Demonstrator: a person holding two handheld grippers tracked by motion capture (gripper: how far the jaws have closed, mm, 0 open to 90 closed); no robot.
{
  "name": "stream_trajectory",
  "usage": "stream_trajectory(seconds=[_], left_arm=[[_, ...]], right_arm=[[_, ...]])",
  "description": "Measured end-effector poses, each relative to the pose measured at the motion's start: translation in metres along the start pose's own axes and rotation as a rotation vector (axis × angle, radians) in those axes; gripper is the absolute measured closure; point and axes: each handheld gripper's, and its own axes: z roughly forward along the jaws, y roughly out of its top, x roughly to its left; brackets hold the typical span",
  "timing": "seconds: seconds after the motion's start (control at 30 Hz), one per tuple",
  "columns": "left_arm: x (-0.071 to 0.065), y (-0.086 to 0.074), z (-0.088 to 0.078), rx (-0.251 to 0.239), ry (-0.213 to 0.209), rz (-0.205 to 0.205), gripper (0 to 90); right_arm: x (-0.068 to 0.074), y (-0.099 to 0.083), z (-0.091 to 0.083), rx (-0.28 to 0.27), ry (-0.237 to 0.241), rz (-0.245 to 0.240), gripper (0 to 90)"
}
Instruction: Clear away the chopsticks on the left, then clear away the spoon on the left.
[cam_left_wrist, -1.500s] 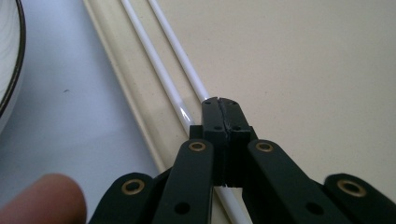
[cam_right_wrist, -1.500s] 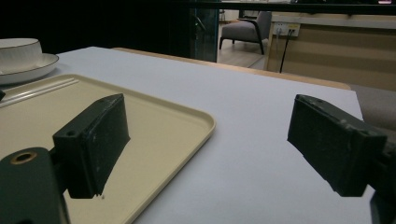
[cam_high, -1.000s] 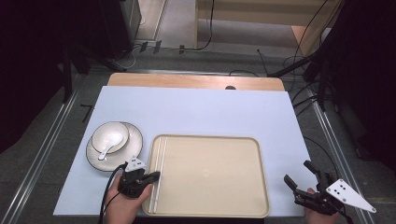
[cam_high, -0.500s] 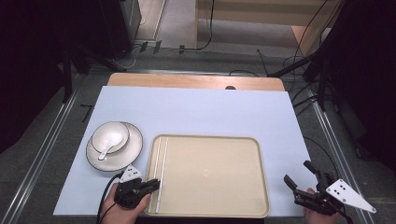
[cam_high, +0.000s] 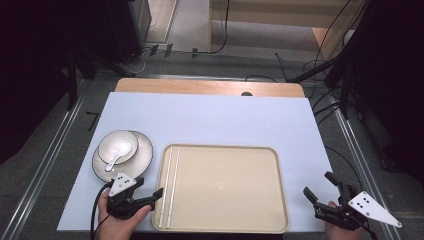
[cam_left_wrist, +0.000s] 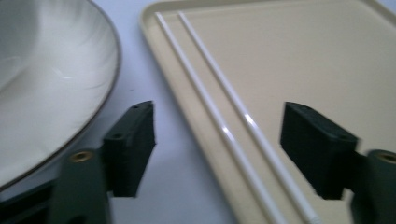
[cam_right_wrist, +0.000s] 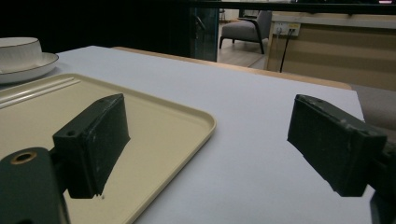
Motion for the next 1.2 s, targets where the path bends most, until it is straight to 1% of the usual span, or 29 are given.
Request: stream_trajectory(seconds=[0.03,0.07,0.13,0.17,0.23,0.3,0.4,0.47,0.57,0.63,0.7,0.8,0.87,0.97,1.03,1.1,1.2], left_arm=[[0.003,-0.001,-0.001,-0.01,0.003,-0.011,18.9],[0.006,-0.001,-0.003,-0.014,0.011,-0.016,16.8],[0.011,-0.001,-0.006,-0.027,0.019,-0.015,14.4],[0.013,-0.001,-0.008,-0.032,0.033,-0.012,14.2],[0.017,-0.001,-0.01,-0.036,0.045,-0.008,13.7],[0.022,-0.001,-0.013,-0.04,0.066,-0.018,13.8],[0.027,-0.002,-0.016,-0.042,0.097,-0.03,13.9],[0.03,-0.003,-0.017,-0.044,0.124,-0.022,14.7],[0.034,-0.001,-0.02,-0.042,0.138,-0.015,14.9],[0.037,0.0,-0.023,-0.051,0.155,-0.016,16.3],[0.042,0.002,-0.025,-0.066,0.165,-0.027,18.7],[0.049,0.005,-0.029,-0.07,0.193,-0.046,20.8],[0.052,0.005,-0.032,-0.075,0.198,-0.055,24.9],[0.058,0.005,-0.037,-0.096,0.218,-0.082,31.3],[0.062,0.005,-0.04,-0.099,0.222,-0.104,35.0],[0.067,0.005,-0.043,-0.104,0.242,-0.117,37.0],[0.074,0.007,-0.049,-0.126,0.245,-0.142,40.5]], right_arm=[[0.0,0.0,0.0,0.0,0.0,0.0,12.9],[0.0,0.0,0.0,0.001,0.0,0.001,12.9],[0.0,0.0,0.001,0.0,0.0,-0.009,12.9],[0.0,0.0,0.001,0.001,-0.001,-0.007,12.9],[0.0,0.0,0.001,0.003,-0.001,0.002,12.9],[-0.001,0.0,0.001,0.0,-0.001,-0.005,12.9],[0.0,0.0,0.001,-0.002,-0.003,-0.001,12.9],[0.0,0.0,0.001,0.0,0.001,-0.001,12.9],[0.001,0.0,0.001,0.0,0.003,-0.005,12.9],[0.001,0.0,0.001,-0.004,0.0,-0.002,12.9],[0.0,0.0,0.001,-0.007,0.002,-0.001,12.9],[0.002,0.0,0.002,0.009,0.007,-0.007,12.9],[0.002,0.0,0.001,0.006,0.004,-0.005,12.9],[0.001,0.0,0.001,0.002,0.002,-0.011,12.9],[0.002,0.001,0.0,0.0,0.0,-0.005,12.9],[0.002,0.0,0.0,-0.002,0.0,-0.007,12.9],[0.002,0.0,0.0,0.001,0.0,-0.005,12.9]])
